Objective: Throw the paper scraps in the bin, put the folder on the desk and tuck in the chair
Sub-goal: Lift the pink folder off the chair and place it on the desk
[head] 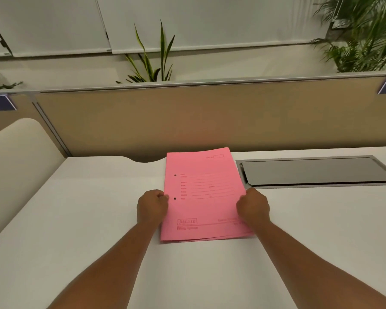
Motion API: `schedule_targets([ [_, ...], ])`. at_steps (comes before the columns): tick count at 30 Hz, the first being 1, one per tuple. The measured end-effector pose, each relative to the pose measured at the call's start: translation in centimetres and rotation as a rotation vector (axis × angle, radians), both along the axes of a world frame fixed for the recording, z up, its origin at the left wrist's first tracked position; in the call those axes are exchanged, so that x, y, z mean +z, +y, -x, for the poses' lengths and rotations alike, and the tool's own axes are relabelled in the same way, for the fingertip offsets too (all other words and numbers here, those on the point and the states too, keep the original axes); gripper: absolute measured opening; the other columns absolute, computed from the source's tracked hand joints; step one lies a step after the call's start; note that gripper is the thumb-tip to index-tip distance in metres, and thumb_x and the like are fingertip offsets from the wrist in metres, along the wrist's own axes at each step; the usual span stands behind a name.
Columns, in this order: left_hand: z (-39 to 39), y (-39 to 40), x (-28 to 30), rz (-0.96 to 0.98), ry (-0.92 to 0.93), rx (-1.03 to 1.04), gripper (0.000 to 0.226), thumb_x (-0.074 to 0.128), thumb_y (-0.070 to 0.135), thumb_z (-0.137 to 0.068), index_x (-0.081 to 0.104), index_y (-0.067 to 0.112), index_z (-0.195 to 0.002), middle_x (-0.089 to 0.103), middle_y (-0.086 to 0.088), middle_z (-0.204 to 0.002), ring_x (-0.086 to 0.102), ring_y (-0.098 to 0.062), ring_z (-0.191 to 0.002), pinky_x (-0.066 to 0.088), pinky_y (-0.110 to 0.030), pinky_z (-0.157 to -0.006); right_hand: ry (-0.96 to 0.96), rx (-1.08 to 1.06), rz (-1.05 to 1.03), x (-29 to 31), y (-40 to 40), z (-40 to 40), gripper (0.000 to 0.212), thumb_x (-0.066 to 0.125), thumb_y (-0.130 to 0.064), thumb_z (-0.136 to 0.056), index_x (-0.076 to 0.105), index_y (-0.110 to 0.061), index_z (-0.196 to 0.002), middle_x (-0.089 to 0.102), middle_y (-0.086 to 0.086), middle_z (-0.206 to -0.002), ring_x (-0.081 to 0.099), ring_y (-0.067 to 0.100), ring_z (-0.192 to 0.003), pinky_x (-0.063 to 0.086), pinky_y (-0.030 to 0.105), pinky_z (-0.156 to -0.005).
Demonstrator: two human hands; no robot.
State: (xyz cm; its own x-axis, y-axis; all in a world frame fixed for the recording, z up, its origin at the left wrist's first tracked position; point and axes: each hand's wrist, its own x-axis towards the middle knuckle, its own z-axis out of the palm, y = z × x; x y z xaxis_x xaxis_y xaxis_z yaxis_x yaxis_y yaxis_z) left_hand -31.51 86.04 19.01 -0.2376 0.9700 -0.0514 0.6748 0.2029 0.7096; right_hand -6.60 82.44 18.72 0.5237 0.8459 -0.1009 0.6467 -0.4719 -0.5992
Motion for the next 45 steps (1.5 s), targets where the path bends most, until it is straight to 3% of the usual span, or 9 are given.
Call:
schedule_targets([
  [14,-0.2,0.0,0.0,-0.020,0.063,0.090,0.017,0.061,0.024,-0.091,0.073,0.012,-0.092,0.072,-0.006,-0.090,0.057,-0.023,-0.074,0.042,-0.030,-0.071,-0.205,0.079,0.019,-0.2,-0.2,0.6,0.021,0.044,-0.012,-0.091,0.053,-0.004,-0.108,0.060,0.016,-0.110,0.062,0.032,-0.097,0.041,0.030,-0.072],
  [30,0.0,-0.3,0.0,-0.007,0.119,0.112,0.018,0.059,0.024,-0.093,0.074,0.014,-0.091,0.069,-0.002,-0.085,0.056,-0.023,-0.071,0.041,-0.030,-0.068,-0.210,0.110,0.039,-0.3,-0.3,0.8,0.023,0.043,-0.012,-0.089,0.052,-0.005,-0.109,0.057,0.014,-0.110,0.060,0.033,-0.096,0.048,0.036,-0.075],
  [36,0.0,-0.5,0.2,-0.013,0.139,0.096,0.022,0.057,0.026,-0.094,0.073,0.011,-0.092,0.073,-0.007,-0.094,0.057,-0.022,-0.073,0.042,-0.031,-0.068,-0.178,0.124,0.036,-0.2,-0.2,0.4,0.023,0.044,-0.017,-0.090,0.053,-0.006,-0.108,0.059,0.013,-0.108,0.061,0.031,-0.092,0.050,0.035,-0.071],
  [41,0.1,-2.6,0.4,-0.039,0.160,0.079,0.042,0.055,0.033,-0.095,0.059,0.009,-0.129,0.065,-0.013,-0.123,0.061,-0.032,-0.110,0.048,-0.043,-0.091,-0.256,0.104,-0.011,0.0,-1.8,0.1,0.035,0.044,-0.029,-0.092,0.048,-0.009,-0.121,0.058,0.011,-0.111,0.058,0.031,-0.097,0.041,0.033,-0.068],
  [45,0.0,-6.2,0.4,-0.089,0.225,-0.008,0.048,0.055,0.038,-0.094,0.052,0.012,-0.133,0.057,-0.012,-0.125,0.048,-0.030,-0.119,0.047,-0.045,-0.088,-0.340,0.146,-0.059,0.7,-4.6,0.2,0.033,0.044,-0.035,-0.092,0.051,-0.012,-0.116,0.060,0.008,-0.105,0.057,0.028,-0.094,0.045,0.037,-0.070],
])
